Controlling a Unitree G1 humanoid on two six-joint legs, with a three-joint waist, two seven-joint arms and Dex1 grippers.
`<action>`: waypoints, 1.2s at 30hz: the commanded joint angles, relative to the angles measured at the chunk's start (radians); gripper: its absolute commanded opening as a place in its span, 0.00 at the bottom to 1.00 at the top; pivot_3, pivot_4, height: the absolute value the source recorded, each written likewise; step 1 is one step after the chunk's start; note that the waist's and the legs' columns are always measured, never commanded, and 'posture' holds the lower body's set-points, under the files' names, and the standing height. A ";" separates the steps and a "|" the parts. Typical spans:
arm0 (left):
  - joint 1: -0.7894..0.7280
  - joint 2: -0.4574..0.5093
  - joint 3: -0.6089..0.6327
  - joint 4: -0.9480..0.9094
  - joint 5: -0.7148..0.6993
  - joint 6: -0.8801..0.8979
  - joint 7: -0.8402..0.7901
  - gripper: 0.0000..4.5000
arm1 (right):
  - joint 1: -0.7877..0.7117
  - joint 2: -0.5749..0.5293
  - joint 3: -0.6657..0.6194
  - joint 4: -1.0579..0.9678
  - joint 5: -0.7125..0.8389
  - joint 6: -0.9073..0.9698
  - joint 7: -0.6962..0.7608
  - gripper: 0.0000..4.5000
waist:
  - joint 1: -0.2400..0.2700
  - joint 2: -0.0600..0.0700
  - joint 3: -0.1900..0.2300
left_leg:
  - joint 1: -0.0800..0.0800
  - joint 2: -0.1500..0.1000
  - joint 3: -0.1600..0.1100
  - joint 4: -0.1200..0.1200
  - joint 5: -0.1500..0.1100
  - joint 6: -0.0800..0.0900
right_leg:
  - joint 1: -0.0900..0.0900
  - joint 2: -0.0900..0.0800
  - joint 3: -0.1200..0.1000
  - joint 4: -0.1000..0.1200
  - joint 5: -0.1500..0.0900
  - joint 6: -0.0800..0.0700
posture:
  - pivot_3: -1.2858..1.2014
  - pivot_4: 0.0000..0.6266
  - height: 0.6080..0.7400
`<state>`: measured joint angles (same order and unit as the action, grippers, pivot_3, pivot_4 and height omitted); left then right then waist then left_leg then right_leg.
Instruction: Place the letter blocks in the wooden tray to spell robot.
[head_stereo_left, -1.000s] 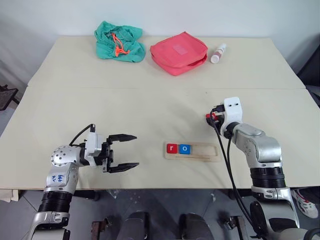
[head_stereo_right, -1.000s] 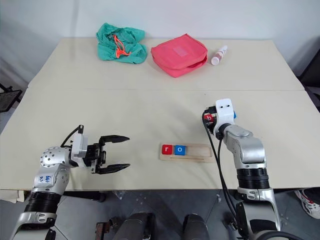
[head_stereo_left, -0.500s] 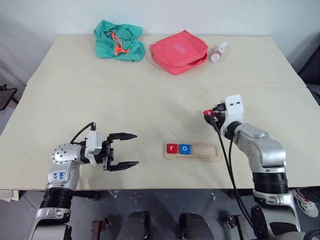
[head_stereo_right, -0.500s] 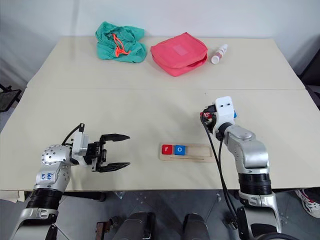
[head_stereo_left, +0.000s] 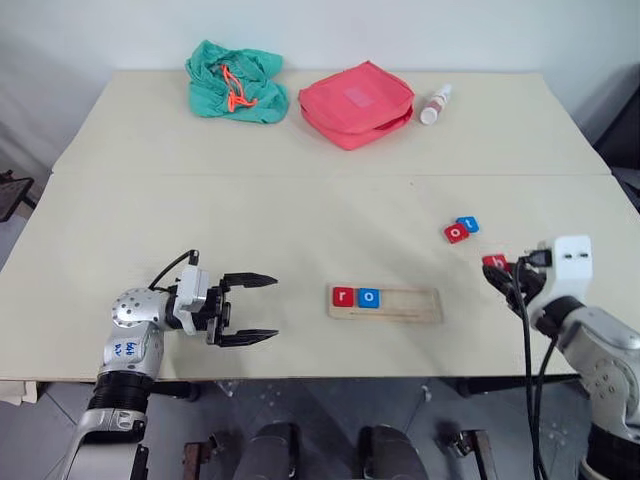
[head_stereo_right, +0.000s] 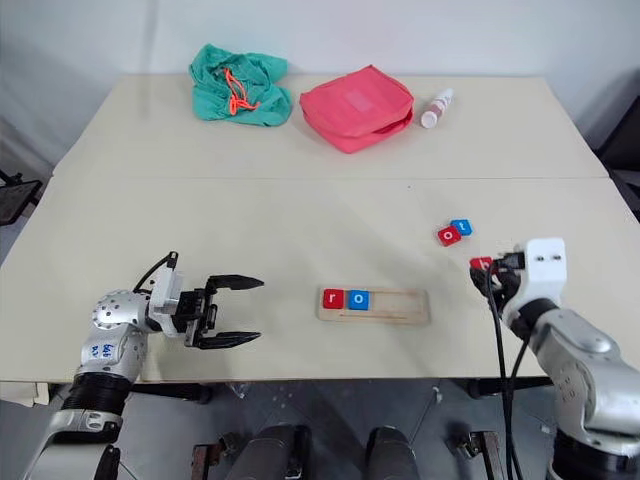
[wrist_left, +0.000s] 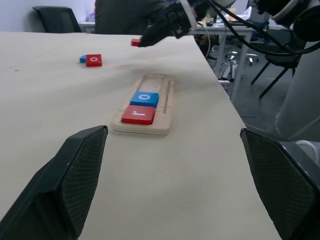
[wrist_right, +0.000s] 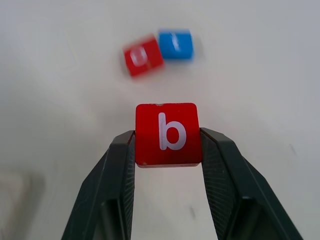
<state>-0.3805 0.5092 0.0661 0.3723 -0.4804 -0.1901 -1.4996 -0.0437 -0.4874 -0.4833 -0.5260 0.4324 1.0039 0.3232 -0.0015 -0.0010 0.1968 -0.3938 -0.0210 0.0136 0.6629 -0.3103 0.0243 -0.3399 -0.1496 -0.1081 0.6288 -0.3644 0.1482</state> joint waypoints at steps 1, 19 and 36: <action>-0.019 -0.006 0.000 0.021 -0.003 -0.019 -0.024 1.00 | 0.096 0.008 0.016 -0.076 0.001 -0.093 0.039 0.33 | 0.001 0.000 0.000 | 0.000 0.000 0.000 0.000 0.000 0.000 | 0.000 0.000 0.000 0.000 0.000 0.000 | 0.52 0.24 1.00; -0.051 -0.016 -0.012 0.046 -0.010 -0.021 -0.046 1.00 | 0.111 0.050 0.061 -0.014 -0.010 -0.171 -0.020 0.77 | 0.001 0.000 0.000 | 0.001 0.000 0.001 0.001 0.000 0.000 | 0.001 0.000 0.002 0.000 0.000 0.000 | 0.52 0.24 1.00; -0.009 -0.014 -0.019 -0.010 -0.026 -0.005 -0.053 1.00 | 0.218 -0.301 0.125 0.081 -0.042 -0.425 0.415 1.00 | 0.002 0.000 0.000 | 0.002 0.000 0.002 0.001 0.000 0.000 | 0.003 0.000 0.001 -0.001 0.000 0.000 | 0.52 0.24 1.00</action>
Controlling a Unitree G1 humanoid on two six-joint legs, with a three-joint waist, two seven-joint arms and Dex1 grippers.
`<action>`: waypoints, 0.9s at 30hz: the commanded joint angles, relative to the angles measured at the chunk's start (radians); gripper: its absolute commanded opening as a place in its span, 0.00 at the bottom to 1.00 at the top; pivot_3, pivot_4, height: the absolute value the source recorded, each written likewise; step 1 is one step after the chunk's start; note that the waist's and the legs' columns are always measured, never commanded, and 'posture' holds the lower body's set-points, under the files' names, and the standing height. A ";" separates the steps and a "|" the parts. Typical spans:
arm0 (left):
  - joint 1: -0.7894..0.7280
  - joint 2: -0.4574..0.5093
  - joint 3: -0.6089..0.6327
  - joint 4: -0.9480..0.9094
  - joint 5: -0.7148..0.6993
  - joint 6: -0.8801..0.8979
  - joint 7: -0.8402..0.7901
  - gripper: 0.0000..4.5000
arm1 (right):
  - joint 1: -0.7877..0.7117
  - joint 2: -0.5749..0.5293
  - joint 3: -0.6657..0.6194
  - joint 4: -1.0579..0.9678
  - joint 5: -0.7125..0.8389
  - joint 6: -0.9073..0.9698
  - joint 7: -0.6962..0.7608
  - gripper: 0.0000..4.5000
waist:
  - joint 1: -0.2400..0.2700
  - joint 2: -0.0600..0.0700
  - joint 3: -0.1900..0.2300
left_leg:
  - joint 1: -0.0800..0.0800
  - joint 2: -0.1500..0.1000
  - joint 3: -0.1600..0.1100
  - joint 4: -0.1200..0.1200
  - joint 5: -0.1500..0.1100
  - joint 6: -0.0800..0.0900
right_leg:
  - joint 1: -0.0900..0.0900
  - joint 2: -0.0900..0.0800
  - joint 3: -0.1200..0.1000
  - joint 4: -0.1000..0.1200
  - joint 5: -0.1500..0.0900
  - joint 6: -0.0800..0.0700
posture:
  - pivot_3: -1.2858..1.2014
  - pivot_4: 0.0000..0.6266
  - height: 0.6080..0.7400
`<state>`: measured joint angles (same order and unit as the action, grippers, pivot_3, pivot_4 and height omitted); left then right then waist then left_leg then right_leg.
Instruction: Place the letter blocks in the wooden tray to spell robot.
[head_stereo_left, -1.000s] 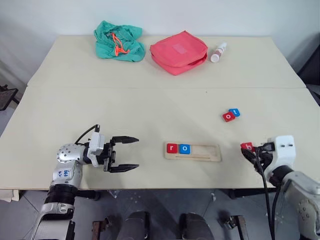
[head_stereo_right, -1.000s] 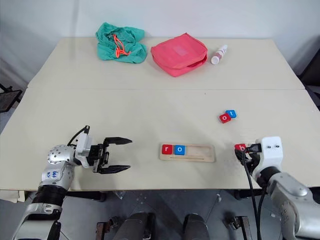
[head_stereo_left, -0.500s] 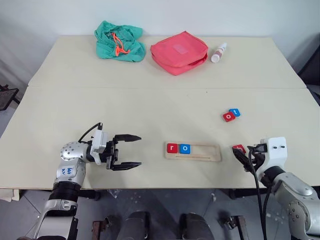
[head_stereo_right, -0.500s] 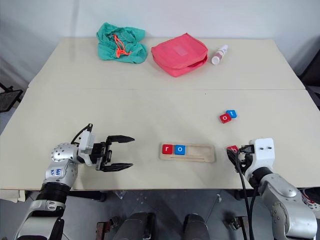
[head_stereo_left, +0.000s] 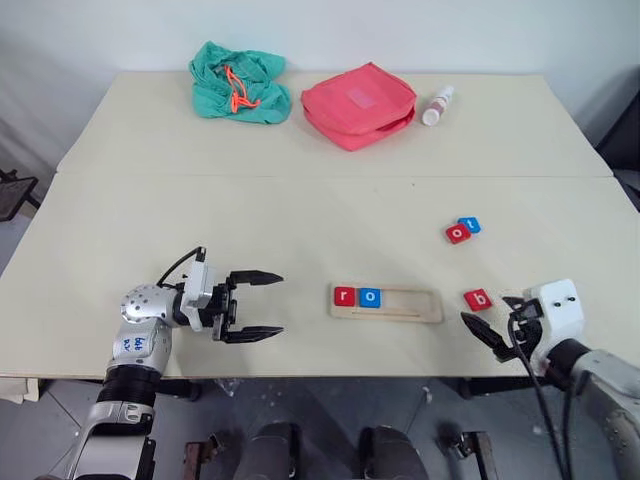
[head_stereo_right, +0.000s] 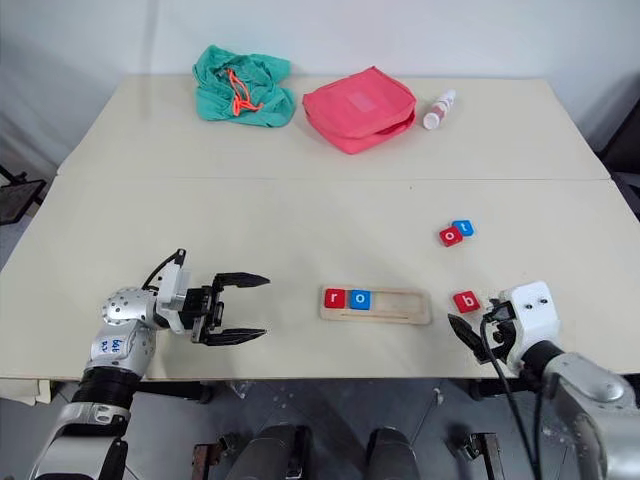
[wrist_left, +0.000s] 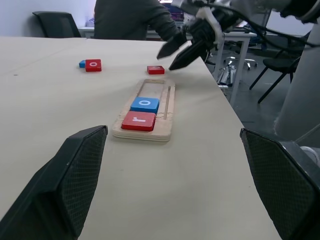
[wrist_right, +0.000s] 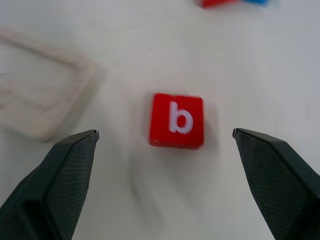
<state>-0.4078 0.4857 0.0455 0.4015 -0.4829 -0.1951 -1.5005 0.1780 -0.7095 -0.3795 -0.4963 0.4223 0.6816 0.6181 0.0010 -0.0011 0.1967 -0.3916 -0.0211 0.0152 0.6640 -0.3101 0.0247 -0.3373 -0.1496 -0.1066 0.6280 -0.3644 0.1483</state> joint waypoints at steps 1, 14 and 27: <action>0.022 0.012 0.002 -0.043 -0.024 0.001 -0.051 1.00 | -0.023 -0.130 0.039 0.094 -0.049 -0.147 0.177 1.00 | 0.000 0.000 0.000 | 0.000 0.000 0.000 0.000 0.000 0.000 | 0.000 0.000 0.000 0.000 0.000 0.000 | 0.52 0.24 1.00; 0.161 0.056 0.019 -0.195 -0.059 0.044 -0.020 1.00 | -0.511 -0.408 0.369 0.688 -0.261 -0.692 0.722 1.00 | 0.000 0.000 0.000 | 0.000 0.001 0.003 0.001 0.000 0.001 | 0.001 -0.001 0.000 -0.002 0.000 0.000 | 0.52 0.24 1.00; 0.284 0.069 0.056 -0.324 -0.071 0.058 0.037 1.00 | -0.827 -0.314 0.582 1.052 -0.420 -0.988 0.907 1.00 | -0.004 0.000 0.000 | -0.001 0.001 0.001 0.002 0.000 0.001 | 0.001 -0.001 -0.002 -0.003 0.000 0.000 | 0.52 0.24 1.00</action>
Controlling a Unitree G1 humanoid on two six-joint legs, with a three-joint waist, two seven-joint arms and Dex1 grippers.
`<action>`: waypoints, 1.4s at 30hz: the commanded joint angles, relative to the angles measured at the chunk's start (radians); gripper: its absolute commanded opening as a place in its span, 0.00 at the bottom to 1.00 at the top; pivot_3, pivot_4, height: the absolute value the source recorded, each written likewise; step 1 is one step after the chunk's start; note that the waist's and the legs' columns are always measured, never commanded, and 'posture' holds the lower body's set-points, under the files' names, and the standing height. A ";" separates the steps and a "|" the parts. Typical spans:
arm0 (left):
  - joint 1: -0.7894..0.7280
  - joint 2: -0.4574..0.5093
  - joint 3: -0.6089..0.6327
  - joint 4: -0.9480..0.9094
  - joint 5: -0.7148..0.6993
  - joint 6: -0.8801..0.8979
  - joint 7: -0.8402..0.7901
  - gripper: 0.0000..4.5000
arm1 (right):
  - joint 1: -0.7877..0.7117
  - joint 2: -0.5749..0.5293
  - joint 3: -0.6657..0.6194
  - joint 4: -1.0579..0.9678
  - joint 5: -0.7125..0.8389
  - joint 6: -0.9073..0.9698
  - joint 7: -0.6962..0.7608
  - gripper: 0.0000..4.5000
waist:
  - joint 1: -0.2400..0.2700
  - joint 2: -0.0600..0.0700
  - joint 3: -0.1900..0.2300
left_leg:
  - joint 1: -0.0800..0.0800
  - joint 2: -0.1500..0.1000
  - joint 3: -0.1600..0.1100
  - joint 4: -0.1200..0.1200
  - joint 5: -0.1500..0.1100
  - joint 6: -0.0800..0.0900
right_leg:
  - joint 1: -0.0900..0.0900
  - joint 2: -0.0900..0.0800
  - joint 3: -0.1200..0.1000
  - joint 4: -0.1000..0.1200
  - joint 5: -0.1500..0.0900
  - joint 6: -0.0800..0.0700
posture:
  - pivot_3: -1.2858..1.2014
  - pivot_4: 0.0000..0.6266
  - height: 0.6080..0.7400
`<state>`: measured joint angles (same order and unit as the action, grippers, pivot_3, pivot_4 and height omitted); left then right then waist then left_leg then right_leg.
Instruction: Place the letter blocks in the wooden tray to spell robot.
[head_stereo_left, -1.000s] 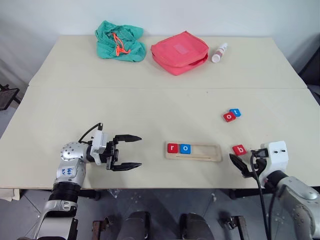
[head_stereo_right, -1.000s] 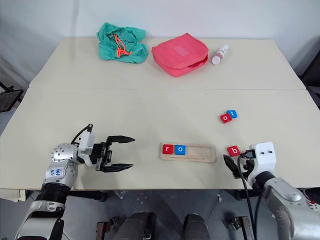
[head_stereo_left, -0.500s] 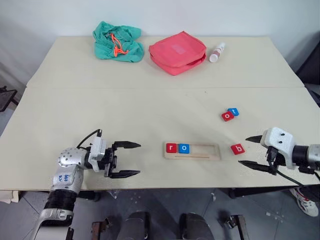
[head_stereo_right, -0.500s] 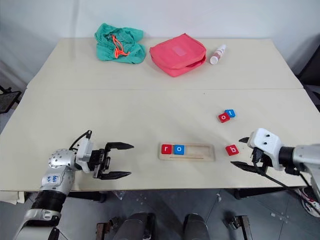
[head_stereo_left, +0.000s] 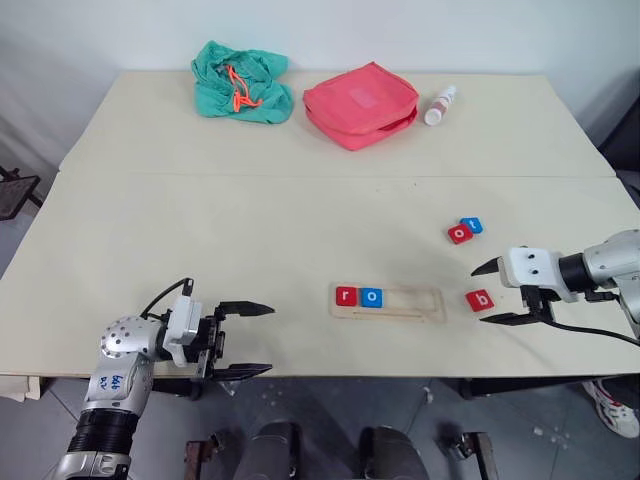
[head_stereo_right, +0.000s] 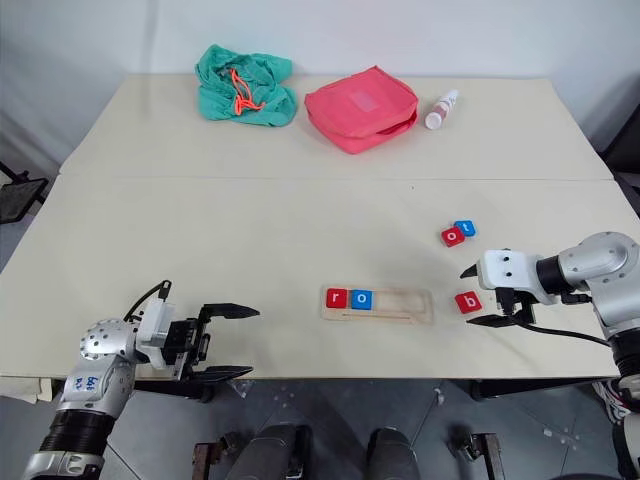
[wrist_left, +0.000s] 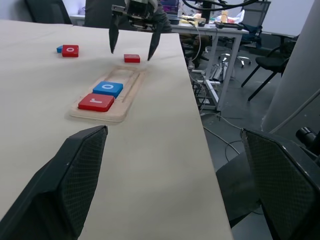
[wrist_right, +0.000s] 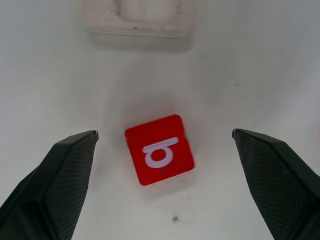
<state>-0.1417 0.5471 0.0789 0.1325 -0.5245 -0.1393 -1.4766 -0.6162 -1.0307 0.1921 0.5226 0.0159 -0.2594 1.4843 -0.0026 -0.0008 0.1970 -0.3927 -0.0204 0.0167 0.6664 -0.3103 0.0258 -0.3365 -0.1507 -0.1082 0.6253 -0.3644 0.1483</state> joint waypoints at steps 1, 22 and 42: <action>0.023 0.010 0.026 -0.061 -0.029 0.002 0.018 1.00 | -0.039 0.012 0.017 0.046 -0.022 -0.057 0.043 1.00 | -0.001 0.000 0.000 | 0.000 0.000 0.000 0.000 0.000 0.000 | 0.000 0.000 0.000 0.000 0.000 0.000 | 0.52 0.24 1.00; -0.072 0.010 0.027 0.046 -0.013 -0.018 -0.013 1.00 | -0.050 0.084 -0.111 -0.300 0.159 0.462 -0.075 0.33 | 0.001 0.002 0.001 | 0.003 0.001 -0.001 0.001 0.000 -0.001 | 0.005 0.001 -0.001 -0.003 0.000 0.000 | 0.52 0.24 1.00; -0.176 -0.002 -0.020 0.190 -0.008 -0.081 -0.088 1.00 | -0.006 0.153 0.090 -0.734 0.149 0.931 -0.264 0.33 | 0.000 0.001 0.001 | 0.000 0.000 -0.004 0.000 -0.001 -0.001 | 0.000 0.000 -0.002 0.002 0.000 0.000 | 0.52 0.24 1.00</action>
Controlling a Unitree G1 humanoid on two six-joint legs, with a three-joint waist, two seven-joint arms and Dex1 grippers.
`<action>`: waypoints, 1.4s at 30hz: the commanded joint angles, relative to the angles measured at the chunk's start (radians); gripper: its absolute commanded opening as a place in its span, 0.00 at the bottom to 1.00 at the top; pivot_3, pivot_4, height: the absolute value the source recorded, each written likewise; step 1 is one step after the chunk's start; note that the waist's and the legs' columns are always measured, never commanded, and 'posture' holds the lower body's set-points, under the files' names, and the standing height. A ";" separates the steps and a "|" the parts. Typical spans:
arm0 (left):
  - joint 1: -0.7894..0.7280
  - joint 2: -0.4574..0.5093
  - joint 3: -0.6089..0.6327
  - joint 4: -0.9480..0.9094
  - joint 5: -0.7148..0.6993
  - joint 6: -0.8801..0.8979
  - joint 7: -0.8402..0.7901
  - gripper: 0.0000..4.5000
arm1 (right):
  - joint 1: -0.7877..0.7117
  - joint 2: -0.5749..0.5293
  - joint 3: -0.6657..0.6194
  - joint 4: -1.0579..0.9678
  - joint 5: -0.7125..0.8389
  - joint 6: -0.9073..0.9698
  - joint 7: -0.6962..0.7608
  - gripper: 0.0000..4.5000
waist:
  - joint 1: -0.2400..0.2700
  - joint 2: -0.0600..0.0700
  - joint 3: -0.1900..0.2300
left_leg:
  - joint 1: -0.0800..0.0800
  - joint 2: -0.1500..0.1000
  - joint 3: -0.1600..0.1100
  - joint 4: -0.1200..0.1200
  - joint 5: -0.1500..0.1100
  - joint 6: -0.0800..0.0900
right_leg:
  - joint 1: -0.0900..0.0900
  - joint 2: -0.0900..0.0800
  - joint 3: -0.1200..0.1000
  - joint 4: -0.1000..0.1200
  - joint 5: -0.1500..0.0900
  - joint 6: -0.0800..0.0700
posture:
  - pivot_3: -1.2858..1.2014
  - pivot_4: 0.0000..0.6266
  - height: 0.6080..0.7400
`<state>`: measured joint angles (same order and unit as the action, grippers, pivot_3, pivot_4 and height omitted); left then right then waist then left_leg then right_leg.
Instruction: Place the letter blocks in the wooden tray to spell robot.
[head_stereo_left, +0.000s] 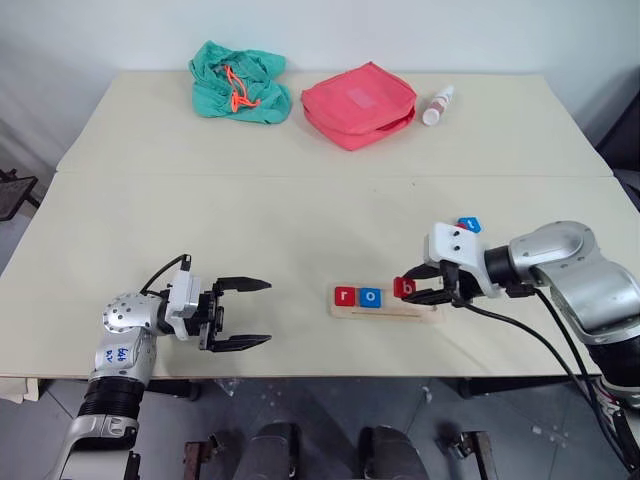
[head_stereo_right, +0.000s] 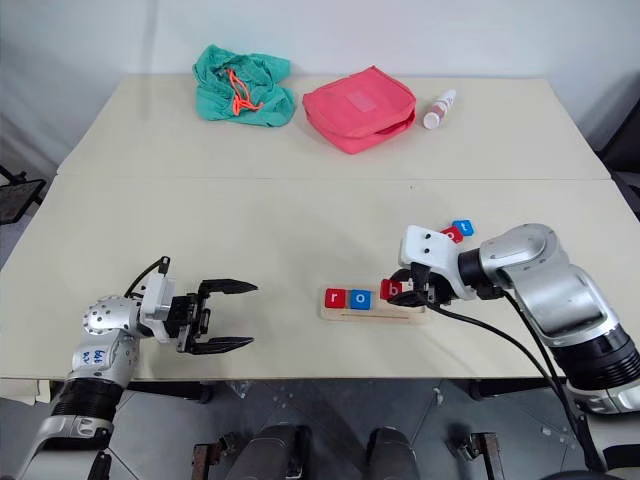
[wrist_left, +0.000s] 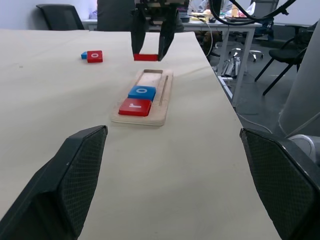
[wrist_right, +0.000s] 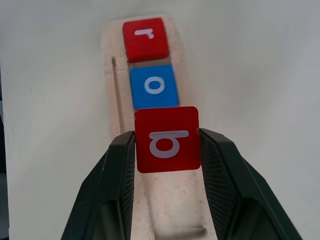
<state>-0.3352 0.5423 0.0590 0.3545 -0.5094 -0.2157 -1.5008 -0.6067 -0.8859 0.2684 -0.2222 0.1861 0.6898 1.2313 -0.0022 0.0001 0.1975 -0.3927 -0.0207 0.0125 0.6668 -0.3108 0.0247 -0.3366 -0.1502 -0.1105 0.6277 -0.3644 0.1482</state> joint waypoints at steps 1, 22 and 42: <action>0.018 0.003 0.000 -0.033 -0.023 -0.006 -0.063 1.00 | -0.019 0.010 0.021 0.018 -0.027 -0.025 -0.014 0.33 | -0.001 0.000 0.000 | 0.000 0.000 0.000 0.000 0.000 0.000 | -0.001 0.000 0.000 0.000 0.000 0.000 | 0.52 0.24 1.00; 0.021 0.010 0.017 -0.032 -0.019 -0.028 -0.038 1.00 | -0.043 0.023 0.063 0.035 -0.053 -0.056 0.003 0.91 | 0.000 0.000 0.000 | -0.002 0.000 0.000 0.000 0.000 0.000 | -0.002 0.000 0.000 0.000 0.000 0.000 | 0.52 0.24 1.00; 0.004 -0.015 0.006 -0.016 -0.003 -0.040 -0.021 1.00 | 0.095 -0.029 -0.065 0.004 0.012 -0.011 -0.076 0.33 | -0.001 0.000 0.000 | -0.002 0.000 0.001 0.000 0.000 0.000 | -0.003 0.000 0.000 0.000 0.000 0.000 | 0.52 0.24 1.00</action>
<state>-0.3287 0.5263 0.0594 0.3452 -0.5079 -0.2430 -1.5000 -0.4988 -0.9243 0.2247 -0.2190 0.1962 0.6951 1.1635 -0.0028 0.0000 0.1975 -0.3952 -0.0203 0.0133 0.6670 -0.3107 0.0246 -0.3393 -0.1501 -0.1107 0.6279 -0.3644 0.1483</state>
